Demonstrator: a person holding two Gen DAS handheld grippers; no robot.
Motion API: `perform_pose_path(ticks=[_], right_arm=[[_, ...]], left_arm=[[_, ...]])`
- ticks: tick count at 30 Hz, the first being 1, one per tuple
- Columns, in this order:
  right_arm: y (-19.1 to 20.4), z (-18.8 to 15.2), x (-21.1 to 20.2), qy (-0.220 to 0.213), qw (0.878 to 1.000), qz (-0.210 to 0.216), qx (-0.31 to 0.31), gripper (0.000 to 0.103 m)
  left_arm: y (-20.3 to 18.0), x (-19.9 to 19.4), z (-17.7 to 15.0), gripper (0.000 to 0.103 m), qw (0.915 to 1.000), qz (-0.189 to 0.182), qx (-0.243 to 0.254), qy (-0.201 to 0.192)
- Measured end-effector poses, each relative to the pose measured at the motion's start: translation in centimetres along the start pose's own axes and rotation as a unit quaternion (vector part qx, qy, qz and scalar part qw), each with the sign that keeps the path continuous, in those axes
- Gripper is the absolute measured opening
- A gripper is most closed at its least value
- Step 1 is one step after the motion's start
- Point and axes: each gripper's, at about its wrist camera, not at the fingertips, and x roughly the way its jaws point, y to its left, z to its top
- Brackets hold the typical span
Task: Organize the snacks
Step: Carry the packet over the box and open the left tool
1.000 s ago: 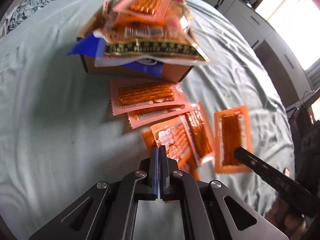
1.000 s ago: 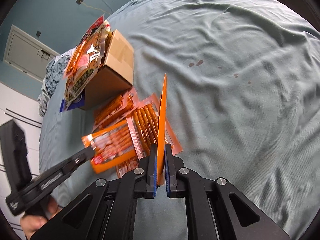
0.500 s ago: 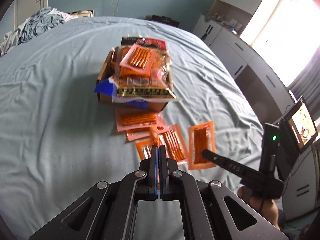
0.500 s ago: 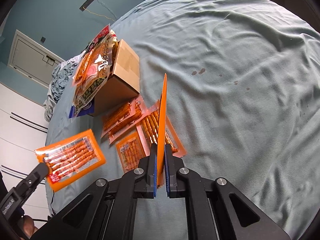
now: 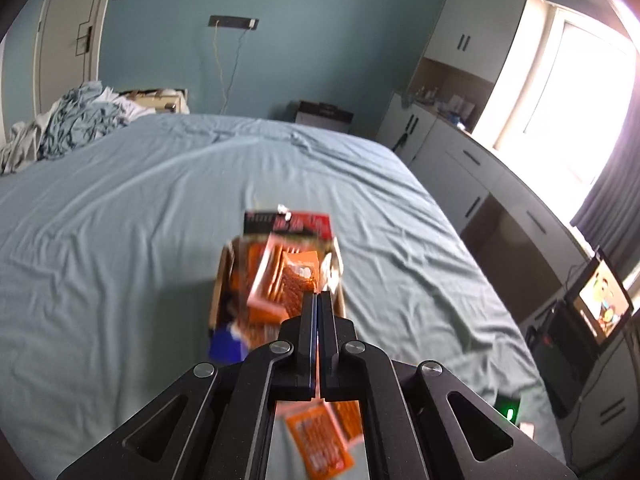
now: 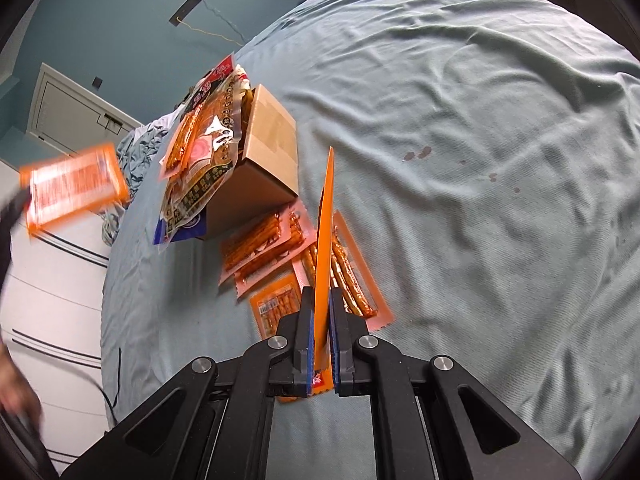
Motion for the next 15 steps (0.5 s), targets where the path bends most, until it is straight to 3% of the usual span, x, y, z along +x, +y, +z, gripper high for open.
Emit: perform_pose_path(ticks=[6, 9, 12, 15], right_arm=[[0.0, 0.2, 0.5, 0.002, 1.0, -0.004, -0.001, 0.005], [-0.2, 0.2, 0.9, 0.007, 1.0, -0.011, -0.002, 0.005], [-0.5, 0.3, 1.4, 0.014, 1.0, -0.013, 0.004, 0.005], [-0.4, 0.4, 1.7, 0.017, 1.0, -0.015, 0.004, 0.005]], left_arm=[[-0.1, 5.9, 4.3, 0.0, 0.999, -0.027, -0.036, 0.003], [0.1, 8.8, 4.8, 0.0, 0.9994, -0.009, -0.034, -0.001], [2.6, 13.1, 3.9, 0.003, 0.9961, 0.028, -0.064, 0.054], [5.7, 16.1, 1.7, 0.008, 0.986, 0.075, -0.085, 0.122]])
